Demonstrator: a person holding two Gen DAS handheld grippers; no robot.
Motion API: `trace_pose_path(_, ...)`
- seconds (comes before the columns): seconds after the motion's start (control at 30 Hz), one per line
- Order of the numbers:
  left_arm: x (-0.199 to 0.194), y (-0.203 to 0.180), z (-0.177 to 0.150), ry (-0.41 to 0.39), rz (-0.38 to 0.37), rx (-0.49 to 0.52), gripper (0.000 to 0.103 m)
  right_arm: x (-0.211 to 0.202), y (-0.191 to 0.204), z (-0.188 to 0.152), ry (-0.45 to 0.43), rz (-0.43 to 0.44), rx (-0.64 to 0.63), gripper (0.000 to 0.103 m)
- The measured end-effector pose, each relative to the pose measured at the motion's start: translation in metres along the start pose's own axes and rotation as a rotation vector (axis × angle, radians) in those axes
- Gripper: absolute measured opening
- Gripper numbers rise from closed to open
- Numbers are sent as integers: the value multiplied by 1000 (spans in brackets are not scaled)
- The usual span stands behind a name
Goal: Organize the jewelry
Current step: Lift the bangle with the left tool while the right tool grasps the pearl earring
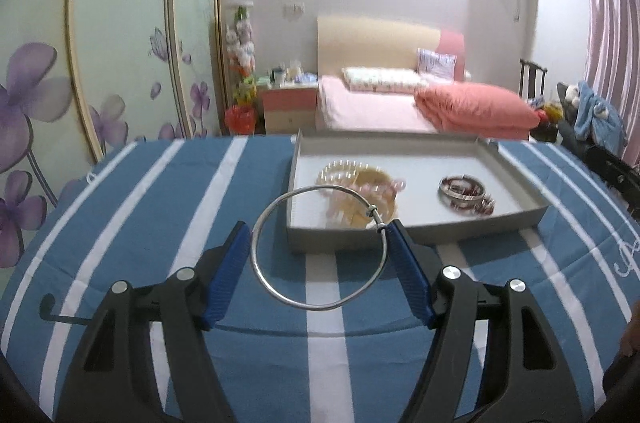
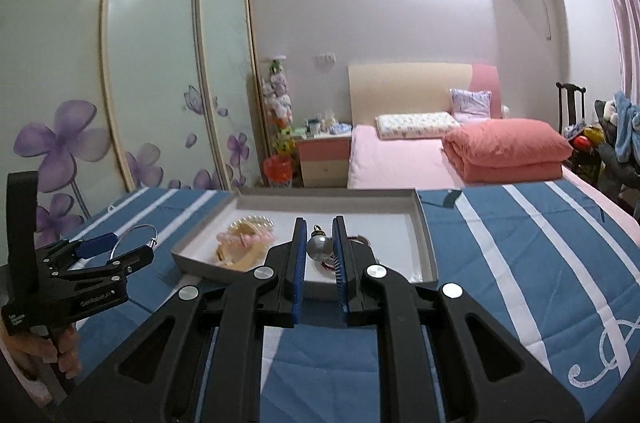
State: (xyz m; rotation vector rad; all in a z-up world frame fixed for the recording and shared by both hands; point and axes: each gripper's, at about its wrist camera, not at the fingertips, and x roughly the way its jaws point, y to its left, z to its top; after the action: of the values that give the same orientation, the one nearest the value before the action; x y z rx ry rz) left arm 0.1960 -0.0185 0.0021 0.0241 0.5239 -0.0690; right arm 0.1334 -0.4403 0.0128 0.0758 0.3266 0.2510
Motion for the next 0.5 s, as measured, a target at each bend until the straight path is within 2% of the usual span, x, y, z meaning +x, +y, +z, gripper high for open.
trace_pose_path(0.3, -29, -8, 7, -115, 11, 4, 68, -4, 6, 1, -46, -4, 2, 14)
trace_pose_path(0.5, -33, -11, 8, -135, 14, 1, 68, -4, 10, 2, -70, -33, -24, 14)
